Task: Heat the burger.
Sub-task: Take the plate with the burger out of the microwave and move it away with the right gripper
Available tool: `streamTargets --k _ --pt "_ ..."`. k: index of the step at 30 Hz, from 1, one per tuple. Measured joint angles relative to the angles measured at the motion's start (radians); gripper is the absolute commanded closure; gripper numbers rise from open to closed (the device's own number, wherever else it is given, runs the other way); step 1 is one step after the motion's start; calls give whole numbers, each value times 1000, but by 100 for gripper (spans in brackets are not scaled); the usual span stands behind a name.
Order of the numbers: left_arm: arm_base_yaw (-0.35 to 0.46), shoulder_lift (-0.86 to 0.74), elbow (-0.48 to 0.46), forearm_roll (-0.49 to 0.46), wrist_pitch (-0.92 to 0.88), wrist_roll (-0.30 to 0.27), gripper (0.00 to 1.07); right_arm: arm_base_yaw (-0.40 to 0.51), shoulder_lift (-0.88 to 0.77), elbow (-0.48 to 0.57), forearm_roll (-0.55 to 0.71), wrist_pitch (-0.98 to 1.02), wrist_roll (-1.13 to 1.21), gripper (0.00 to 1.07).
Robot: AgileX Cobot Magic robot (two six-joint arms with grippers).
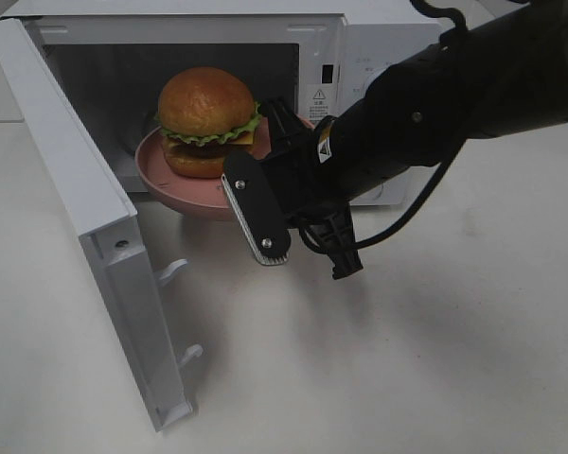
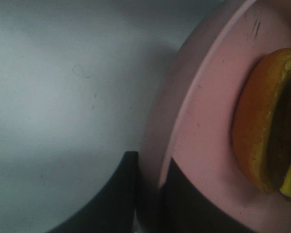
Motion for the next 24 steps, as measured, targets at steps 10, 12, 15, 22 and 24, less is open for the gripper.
streamTargets --k 10,12,15,22,24 --pt "0 0 0 0 0 0 9 -2 -106 113 1 1 1 107" --pt "0 0 0 0 0 0 9 -3 -160 163 3 1 6 107" --pt "0 0 0 0 0 0 9 -3 -175 176 3 1 9 107" --pt "0 0 0 0 0 0 9 -4 -291 296 3 2 30 107" --pt "0 0 0 0 0 0 9 -5 -326 328 3 9 31 107"
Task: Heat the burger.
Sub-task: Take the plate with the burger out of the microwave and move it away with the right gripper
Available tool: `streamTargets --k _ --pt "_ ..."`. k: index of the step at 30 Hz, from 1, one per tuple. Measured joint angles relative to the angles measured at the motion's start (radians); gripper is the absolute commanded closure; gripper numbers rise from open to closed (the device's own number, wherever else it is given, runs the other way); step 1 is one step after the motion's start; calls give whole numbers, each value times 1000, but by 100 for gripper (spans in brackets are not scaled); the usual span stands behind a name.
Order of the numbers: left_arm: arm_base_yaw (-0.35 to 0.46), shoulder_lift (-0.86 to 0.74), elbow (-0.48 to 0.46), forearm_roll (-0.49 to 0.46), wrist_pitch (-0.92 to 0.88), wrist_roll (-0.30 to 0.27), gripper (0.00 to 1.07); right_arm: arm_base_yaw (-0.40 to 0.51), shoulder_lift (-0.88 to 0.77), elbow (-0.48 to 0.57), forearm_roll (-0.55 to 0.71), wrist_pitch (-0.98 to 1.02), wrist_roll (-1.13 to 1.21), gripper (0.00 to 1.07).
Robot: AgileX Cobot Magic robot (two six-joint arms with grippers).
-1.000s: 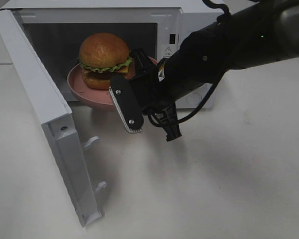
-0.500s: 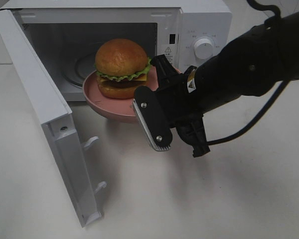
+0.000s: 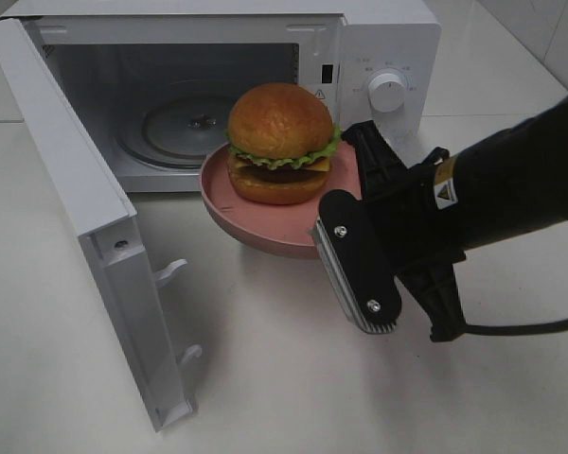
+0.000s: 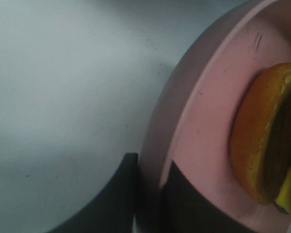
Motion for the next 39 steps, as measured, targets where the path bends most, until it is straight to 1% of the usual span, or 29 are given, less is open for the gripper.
streamTargets --k 4,7,9,12,14,16,17,20,22,24,27,31,33,35,36,39 --pt "0 0 0 0 0 0 9 -1 -86 68 1 6 5 107" --pt "0 0 0 0 0 0 9 -1 -102 78 1 9 6 107" --pt "0 0 0 0 0 0 9 -1 -172 120 1 39 8 107" --pt "0 0 0 0 0 0 9 -1 -191 131 1 48 8 107" --pt "0 0 0 0 0 0 9 -1 -264 164 1 96 8 107" --pt "0 0 0 0 0 0 9 -1 -280 171 1 105 8 107" --pt "0 0 0 0 0 0 9 -1 -322 187 1 120 12 107" --pt "0 0 0 0 0 0 9 -1 -343 195 1 129 16 107" --pt "0 0 0 0 0 0 9 -1 -426 219 -1 177 31 107" --pt "0 0 0 0 0 0 9 -1 -443 224 -4 194 33 107" --pt "0 0 0 0 0 0 9 -1 -525 244 -27 258 42 107" --pt "0 0 0 0 0 0 9 -1 -580 251 -50 308 80 107" --pt "0 0 0 0 0 0 9 -1 -628 253 -92 351 133 107" --pt "0 0 0 0 0 0 9 -1 -643 253 -108 363 156 107" --pt "0 0 0 0 0 0 9 -1 -665 253 -145 387 206 107" --pt "0 0 0 0 0 0 9 -1 -670 253 -162 401 239 107"
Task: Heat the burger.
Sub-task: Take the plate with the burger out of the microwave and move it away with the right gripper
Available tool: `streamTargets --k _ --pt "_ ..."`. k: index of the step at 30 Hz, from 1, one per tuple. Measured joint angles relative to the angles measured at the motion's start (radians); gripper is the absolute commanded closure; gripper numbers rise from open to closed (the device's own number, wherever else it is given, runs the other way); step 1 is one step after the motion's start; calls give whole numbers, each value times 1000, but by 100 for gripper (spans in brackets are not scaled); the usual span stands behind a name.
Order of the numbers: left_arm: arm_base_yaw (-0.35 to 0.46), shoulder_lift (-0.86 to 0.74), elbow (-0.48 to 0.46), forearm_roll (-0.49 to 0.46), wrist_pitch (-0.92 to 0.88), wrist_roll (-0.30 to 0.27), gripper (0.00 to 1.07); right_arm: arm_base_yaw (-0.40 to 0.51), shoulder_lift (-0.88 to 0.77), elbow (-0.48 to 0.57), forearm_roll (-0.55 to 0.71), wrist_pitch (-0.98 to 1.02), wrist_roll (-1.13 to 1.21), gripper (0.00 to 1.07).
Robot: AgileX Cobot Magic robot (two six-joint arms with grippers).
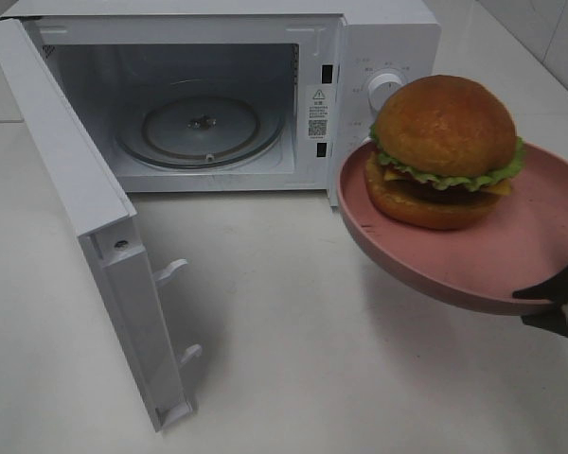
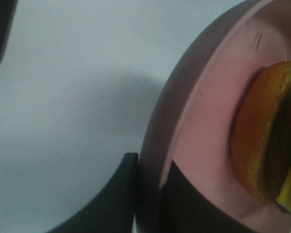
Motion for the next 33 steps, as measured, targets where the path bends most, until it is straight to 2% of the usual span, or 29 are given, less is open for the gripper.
streamTargets --k 2,10,21,33 --pt "0 0 0 0 0 0 9 0 -9 0 -92 47 142 107" --pt "0 0 0 0 0 0 9 0 -10 0 -258 107 421 107" --pt "0 0 0 0 0 0 9 0 -10 0 -340 175 640 107" --pt "0 0 0 0 0 0 9 0 -10 0 -483 343 1010 106"
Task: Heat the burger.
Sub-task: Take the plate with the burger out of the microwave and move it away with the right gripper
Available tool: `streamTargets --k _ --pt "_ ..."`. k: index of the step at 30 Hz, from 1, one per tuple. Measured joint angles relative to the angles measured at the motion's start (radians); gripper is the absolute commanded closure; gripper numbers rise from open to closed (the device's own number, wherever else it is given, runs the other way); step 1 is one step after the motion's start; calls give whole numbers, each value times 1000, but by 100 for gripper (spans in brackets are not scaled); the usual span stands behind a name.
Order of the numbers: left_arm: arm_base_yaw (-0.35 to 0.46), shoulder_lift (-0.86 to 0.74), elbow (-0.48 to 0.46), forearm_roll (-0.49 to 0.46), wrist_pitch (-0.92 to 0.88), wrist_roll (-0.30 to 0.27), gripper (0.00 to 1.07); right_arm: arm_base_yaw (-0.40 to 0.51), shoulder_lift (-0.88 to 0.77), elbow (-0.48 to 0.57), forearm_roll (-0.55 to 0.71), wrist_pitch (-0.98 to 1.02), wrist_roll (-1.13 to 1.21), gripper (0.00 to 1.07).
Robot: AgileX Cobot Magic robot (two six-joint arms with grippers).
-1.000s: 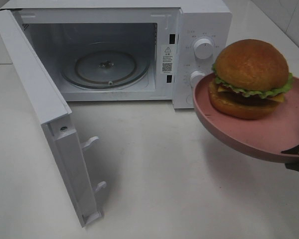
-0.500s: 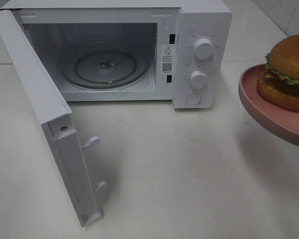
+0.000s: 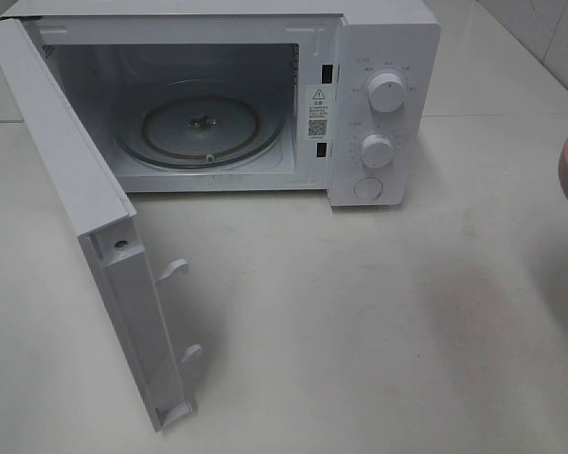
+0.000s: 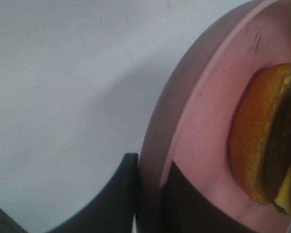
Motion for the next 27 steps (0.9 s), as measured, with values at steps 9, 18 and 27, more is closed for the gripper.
streamTargets --k 9,18,27 --pt "0 0 0 0 0 0 9 0 59 0 -71 64 202 106" --pt "0 0 0 0 0 0 9 0 256 -11 -98 69 413 106" --pt "0 0 0 0 0 0 9 0 504 -103 -124 64 782 106"
